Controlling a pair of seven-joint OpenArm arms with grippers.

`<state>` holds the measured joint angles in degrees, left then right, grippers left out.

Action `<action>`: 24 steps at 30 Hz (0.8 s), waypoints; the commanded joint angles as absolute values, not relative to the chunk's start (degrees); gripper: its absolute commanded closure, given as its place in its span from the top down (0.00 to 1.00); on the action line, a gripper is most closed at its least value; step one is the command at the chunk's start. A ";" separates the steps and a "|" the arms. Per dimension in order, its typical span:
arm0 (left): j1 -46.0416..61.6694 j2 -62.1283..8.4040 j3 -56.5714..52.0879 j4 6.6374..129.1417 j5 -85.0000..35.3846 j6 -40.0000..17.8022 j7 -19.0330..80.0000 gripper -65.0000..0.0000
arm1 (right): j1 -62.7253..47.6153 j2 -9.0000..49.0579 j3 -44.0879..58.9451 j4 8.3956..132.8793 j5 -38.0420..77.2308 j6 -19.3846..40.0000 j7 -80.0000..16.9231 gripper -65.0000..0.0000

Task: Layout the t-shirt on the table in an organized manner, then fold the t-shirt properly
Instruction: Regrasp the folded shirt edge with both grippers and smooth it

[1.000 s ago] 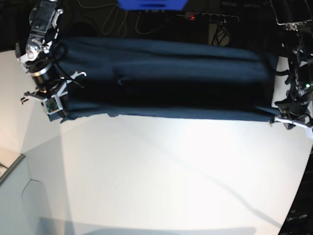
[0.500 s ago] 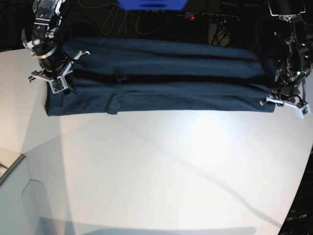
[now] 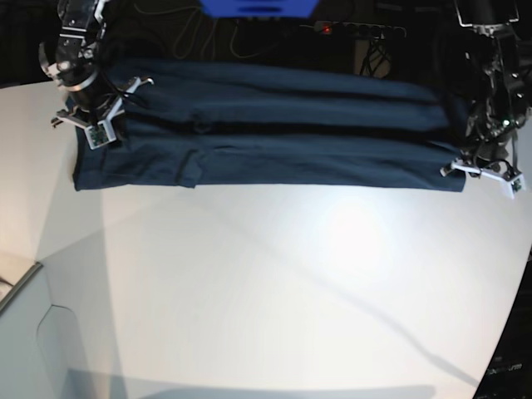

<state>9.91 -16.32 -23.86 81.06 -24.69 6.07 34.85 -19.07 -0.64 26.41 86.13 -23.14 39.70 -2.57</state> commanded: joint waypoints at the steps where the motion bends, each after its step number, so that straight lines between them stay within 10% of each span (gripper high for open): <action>1: 9.71 -17.19 -24.13 80.92 -24.57 6.11 34.07 0.01 | -19.21 -0.31 26.59 86.20 -22.64 40.00 -1.71 0.00; 8: 9.71 -17.19 -24.04 80.66 -24.57 6.11 34.68 0.07 | -19.12 -0.04 26.51 84.97 -22.90 40.00 -1.89 0.02; 15: 10.15 -17.19 -24.40 81.19 -24.57 6.29 34.77 0.47 | -20.09 0.04 27.91 89.10 -22.64 40.00 -1.80 0.42; 24: 11.65 -17.54 -24.48 81.27 -24.57 6.37 34.77 0.50 | -21.05 -4.88 29.41 97.80 -22.02 40.00 -2.07 0.53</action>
<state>11.68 -16.51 -24.01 80.16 -24.84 6.17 35.77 -20.88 -5.10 29.15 96.82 -22.50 39.72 -3.25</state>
